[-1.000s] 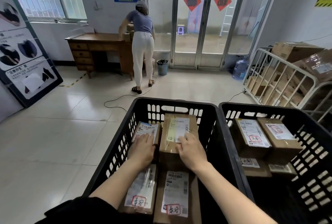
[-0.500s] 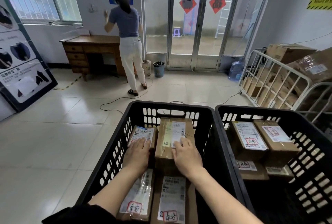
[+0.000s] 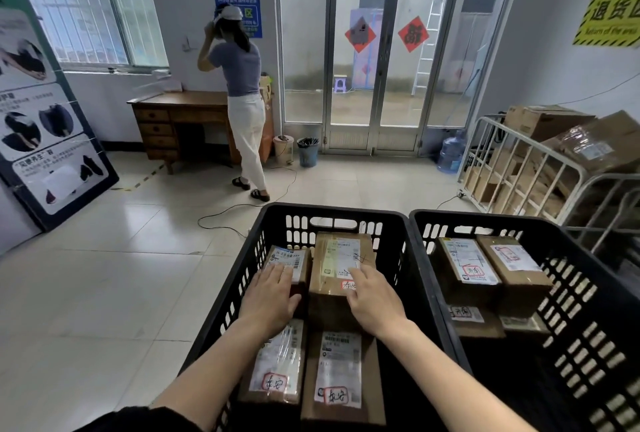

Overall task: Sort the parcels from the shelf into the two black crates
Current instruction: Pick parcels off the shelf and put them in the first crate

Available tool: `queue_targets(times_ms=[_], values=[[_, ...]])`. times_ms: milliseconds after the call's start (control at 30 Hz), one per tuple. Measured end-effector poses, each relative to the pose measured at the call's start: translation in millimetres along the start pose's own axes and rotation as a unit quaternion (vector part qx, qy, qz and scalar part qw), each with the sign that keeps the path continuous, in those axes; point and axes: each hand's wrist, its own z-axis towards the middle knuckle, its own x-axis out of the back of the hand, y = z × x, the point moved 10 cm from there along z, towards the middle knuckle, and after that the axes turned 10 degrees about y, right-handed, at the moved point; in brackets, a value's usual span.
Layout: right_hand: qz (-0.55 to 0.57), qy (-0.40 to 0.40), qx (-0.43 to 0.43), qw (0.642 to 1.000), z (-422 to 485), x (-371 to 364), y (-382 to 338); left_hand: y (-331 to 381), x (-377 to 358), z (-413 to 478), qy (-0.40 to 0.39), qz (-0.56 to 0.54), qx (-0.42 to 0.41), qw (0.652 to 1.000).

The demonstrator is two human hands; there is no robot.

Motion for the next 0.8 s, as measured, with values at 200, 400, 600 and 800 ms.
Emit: queue_targets(times_ms=[200,400,600,800], values=[[-0.013,0.002,-0.002,1.000,-35,26,-10,15,38,-26,0.041,-0.018,-0.031,0.999],[-0.034,0.011,-0.018,0.999,-79,54,-22,27,71,-69,0.045,-0.026,-0.042,0.998],[-0.061,0.014,-0.051,0.997,-143,81,-37,37,104,-133,0.039,-0.021,-0.062,0.997],[-0.073,0.031,-0.078,0.994,-226,111,-58,48,130,-203,0.035,-0.043,-0.091,0.994]])
